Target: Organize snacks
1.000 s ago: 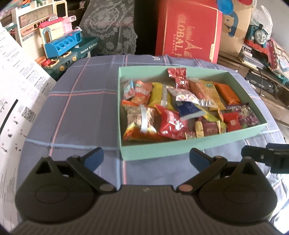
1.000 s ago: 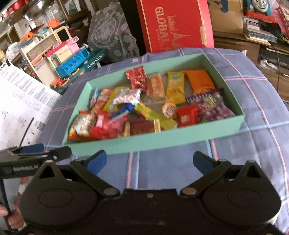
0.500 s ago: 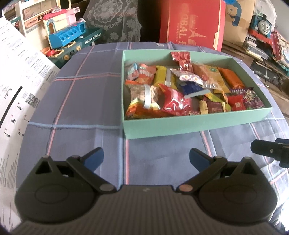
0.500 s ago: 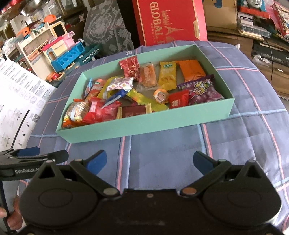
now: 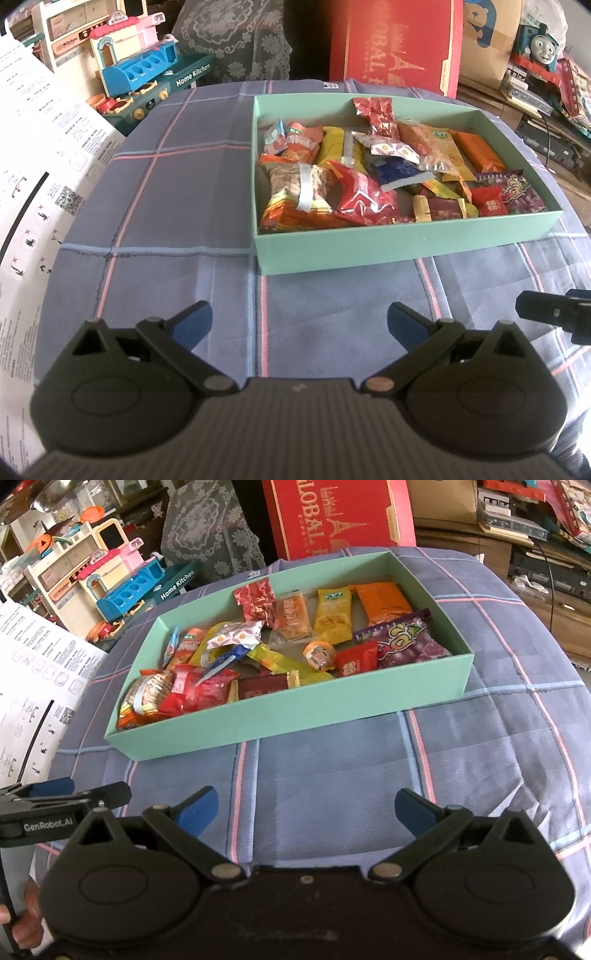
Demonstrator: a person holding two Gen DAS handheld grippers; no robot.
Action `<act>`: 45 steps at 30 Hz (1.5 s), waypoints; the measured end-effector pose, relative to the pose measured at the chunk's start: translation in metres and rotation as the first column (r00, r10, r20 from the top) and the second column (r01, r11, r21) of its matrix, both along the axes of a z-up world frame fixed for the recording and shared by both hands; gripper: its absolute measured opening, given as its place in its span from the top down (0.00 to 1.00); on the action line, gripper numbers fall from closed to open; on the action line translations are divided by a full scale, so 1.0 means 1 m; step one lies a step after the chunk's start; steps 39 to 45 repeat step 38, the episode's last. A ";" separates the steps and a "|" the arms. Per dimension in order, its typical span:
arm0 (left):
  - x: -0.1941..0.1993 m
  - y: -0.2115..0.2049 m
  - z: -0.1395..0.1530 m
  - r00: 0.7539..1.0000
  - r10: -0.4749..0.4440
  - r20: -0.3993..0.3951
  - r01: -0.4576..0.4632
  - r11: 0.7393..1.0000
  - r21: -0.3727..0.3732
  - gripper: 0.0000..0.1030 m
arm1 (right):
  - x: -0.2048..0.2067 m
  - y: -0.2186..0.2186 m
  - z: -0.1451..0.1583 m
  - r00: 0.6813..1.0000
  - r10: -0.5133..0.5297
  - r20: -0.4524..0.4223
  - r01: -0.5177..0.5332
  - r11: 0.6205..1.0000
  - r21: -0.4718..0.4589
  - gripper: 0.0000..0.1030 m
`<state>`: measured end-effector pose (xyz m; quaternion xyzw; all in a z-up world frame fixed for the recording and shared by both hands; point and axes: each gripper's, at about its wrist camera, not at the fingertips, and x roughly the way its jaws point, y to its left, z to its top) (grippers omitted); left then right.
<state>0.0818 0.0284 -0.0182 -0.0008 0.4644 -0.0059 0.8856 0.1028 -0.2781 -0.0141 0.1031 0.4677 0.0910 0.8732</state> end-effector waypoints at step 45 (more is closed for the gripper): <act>0.001 0.010 0.000 0.999 0.034 -0.010 -0.034 0.999 -0.021 0.00 | 0.006 0.005 0.001 1.000 0.020 -0.007 -0.020 0.997 -0.070 0.00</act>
